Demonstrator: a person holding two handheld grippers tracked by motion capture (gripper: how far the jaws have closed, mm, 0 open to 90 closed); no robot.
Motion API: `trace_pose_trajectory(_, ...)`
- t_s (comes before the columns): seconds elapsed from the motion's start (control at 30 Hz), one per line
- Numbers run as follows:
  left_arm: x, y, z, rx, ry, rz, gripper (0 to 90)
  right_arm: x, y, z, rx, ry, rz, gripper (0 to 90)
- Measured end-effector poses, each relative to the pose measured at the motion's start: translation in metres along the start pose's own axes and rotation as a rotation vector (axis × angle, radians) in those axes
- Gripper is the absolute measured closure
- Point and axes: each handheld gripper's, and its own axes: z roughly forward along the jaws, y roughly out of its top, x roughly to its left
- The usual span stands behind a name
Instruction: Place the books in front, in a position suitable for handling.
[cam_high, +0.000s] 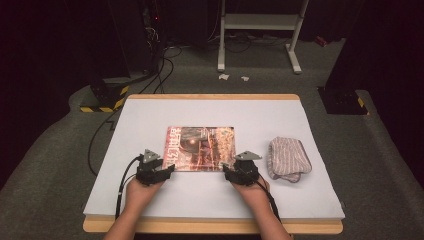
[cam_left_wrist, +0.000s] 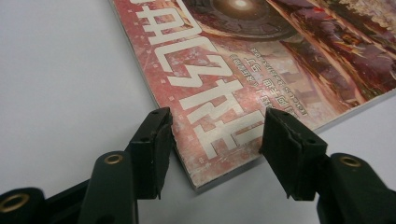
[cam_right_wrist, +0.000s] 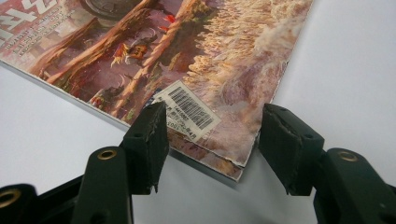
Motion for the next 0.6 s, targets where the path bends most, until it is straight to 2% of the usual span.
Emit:
trace_pose_trajectory(0.07,-0.009,-0.007,-0.007,-0.005,-0.014,0.019,43.0,0.002,-0.009,-0.01,-0.004,-0.007,-0.017,43.0)
trace_pose_trajectory(0.17,-0.012,-0.012,-0.011,-0.006,-0.032,0.025,43.0,0.004,-0.016,-0.018,-0.008,-0.011,-0.026,44.4)
trace_pose_trajectory(0.27,-0.013,-0.015,-0.012,-0.017,-0.039,0.026,42.9,0.003,-0.022,-0.024,-0.011,0.003,-0.014,45.0)
trace_pose_trajectory(0.3,-0.012,-0.016,-0.013,-0.006,-0.045,0.036,42.8,0.003,-0.022,-0.024,-0.007,0.007,-0.013,44.2)
trace_pose_trajectory(0.37,-0.013,-0.017,-0.015,0.008,-0.03,0.076,42.1,0.003,-0.021,-0.023,0.006,0.01,-0.02,42.2)
trace_pose_trajectory(0.47,-0.015,-0.019,-0.019,0.001,-0.02,0.086,35.6,0.003,-0.021,-0.022,0.009,0.016,-0.015,40.7)
trace_pose_trajectory(0.53,-0.017,-0.019,-0.02,0.002,-0.01,0.102,35.2,0.002,-0.021,-0.022,0.01,0.018,-0.014,40.6)
trace_pose_trajectory(0.6,-0.019,-0.022,-0.019,0.021,0.027,0.138,36.0,0.002,-0.021,-0.022,0.01,0.021,-0.009,40.7)
